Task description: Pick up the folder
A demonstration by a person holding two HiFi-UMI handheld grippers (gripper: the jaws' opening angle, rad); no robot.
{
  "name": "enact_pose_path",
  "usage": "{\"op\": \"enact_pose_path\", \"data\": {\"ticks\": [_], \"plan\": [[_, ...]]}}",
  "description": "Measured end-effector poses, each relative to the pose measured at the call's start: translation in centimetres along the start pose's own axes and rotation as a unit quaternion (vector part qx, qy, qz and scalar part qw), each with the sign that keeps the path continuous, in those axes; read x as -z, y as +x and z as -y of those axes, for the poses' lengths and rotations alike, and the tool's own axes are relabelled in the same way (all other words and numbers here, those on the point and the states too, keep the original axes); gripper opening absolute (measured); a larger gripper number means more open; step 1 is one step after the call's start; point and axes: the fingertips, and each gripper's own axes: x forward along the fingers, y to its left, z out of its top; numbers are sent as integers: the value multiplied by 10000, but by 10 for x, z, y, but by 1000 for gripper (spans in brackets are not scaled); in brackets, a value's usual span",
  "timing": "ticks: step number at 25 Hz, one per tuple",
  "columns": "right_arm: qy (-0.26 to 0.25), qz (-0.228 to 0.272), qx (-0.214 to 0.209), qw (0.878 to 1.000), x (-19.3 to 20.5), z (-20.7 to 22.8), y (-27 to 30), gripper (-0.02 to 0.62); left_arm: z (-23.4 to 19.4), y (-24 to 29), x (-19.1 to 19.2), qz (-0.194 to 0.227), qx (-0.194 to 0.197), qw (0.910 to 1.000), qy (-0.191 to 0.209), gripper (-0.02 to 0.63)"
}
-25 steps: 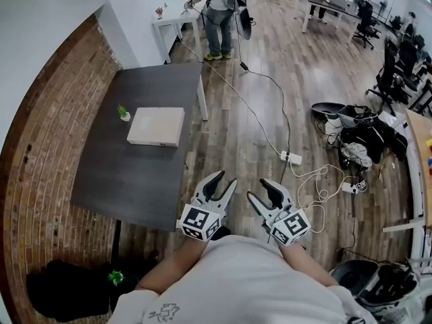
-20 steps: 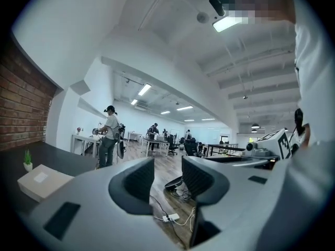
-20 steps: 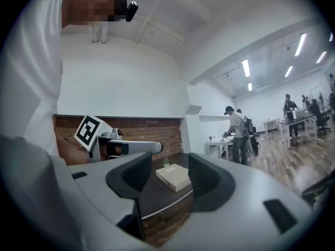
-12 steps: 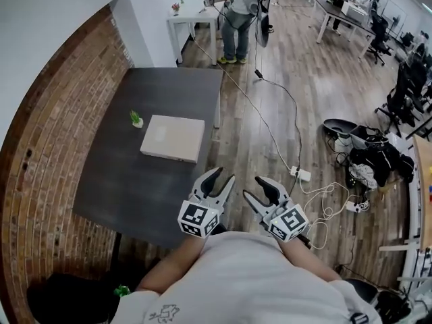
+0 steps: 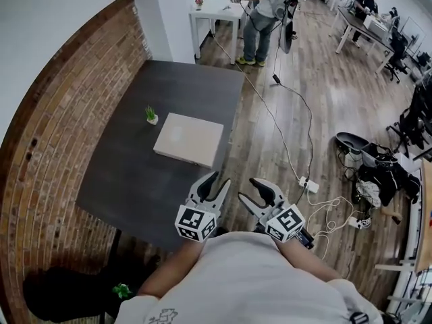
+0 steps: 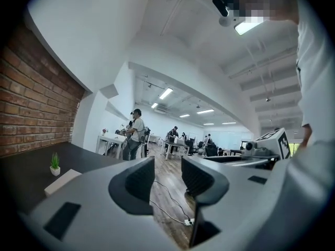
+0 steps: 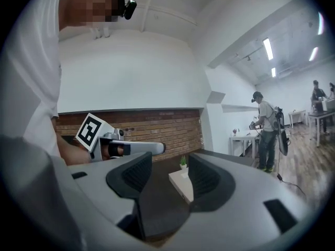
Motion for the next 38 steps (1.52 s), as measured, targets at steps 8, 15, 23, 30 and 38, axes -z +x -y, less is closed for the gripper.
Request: {"op": "enact_pose_path", "data": {"ticks": [8,15,23,30,38], "plan": [[24,-44,-395,9992,2,-2,34,224,-28,-6,-3,67,-315,9995,-72,155],[30,-35,-769,9970,-2,9,67,224,-58,-3,-12,158,-704,9974,-60,152],[37,-200,-1368,9904,-1,35,108,225,-97,26,-18,161,-1208,9925,-135,150],[147,-241,-1826,9828,-11,81,144,225,-120,65,-27,176,-1619,9865,-160,150],[169,-276,-2481,9682,-24,120,179,225,-150,98,-41,293,-2282,9730,-186,150]]}}
